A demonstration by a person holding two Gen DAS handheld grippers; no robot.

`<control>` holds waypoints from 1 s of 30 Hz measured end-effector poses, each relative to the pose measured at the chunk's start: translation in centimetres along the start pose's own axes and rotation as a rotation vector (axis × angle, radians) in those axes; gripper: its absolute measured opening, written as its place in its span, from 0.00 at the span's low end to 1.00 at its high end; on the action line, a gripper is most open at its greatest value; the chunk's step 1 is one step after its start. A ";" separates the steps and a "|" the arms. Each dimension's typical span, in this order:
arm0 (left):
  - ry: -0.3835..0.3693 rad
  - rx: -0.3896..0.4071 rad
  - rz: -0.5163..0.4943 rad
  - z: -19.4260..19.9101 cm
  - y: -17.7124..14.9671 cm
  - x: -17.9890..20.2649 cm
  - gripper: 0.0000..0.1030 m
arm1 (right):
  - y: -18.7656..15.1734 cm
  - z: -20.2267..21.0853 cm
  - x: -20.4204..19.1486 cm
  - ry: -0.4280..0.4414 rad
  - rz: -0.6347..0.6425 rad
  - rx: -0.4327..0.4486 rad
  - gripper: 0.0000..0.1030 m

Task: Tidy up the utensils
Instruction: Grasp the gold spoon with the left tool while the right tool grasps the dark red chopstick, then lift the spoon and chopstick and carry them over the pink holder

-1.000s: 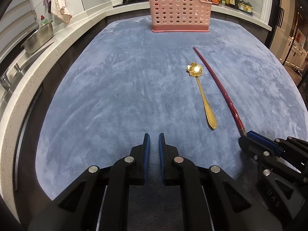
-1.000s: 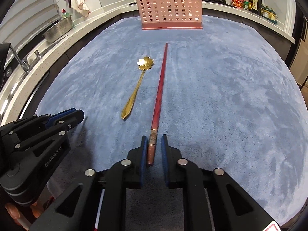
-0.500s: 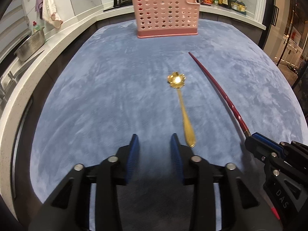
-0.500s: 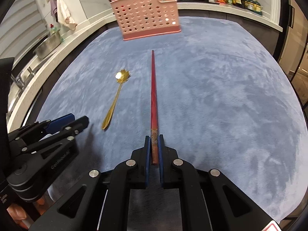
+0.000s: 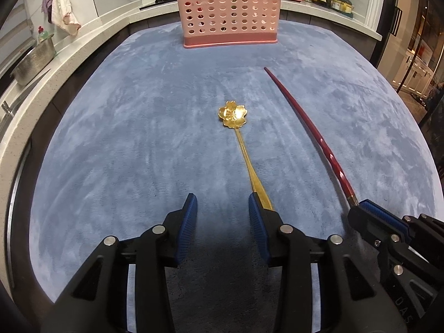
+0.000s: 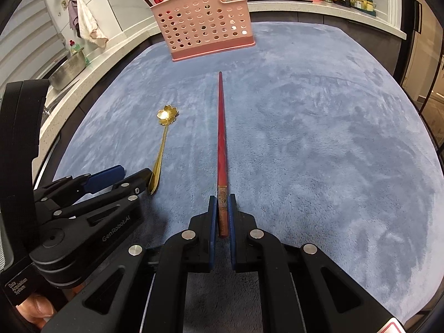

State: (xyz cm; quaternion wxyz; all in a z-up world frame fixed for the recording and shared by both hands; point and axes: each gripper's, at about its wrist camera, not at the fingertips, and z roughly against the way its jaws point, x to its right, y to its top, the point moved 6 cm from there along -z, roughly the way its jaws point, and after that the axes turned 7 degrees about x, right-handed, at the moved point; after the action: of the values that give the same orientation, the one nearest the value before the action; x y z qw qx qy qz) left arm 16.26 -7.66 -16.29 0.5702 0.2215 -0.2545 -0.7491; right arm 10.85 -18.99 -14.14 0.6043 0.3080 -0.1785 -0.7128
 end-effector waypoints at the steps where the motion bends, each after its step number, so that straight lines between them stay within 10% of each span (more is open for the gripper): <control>1: -0.007 0.002 0.007 0.1 0.1 0.0 0.36 | 0.0 0.0 0.0 0.000 -0.002 0.001 0.07; 17: -0.061 -0.023 0.032 -0.2 -0.2 1.4 0.36 | 0.3 0.2 0.5 0.003 -0.017 0.006 0.07; 30: -0.105 -0.026 0.048 0.5 -0.6 1.0 0.01 | -0.1 0.4 0.3 0.005 -0.011 0.003 0.07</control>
State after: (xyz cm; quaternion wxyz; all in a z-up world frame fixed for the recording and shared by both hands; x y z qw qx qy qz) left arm 15.25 -8.48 -16.34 0.5764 0.1683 -0.2798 -0.7491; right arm 10.52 -19.26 -13.99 0.6003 0.3115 -0.1763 -0.7152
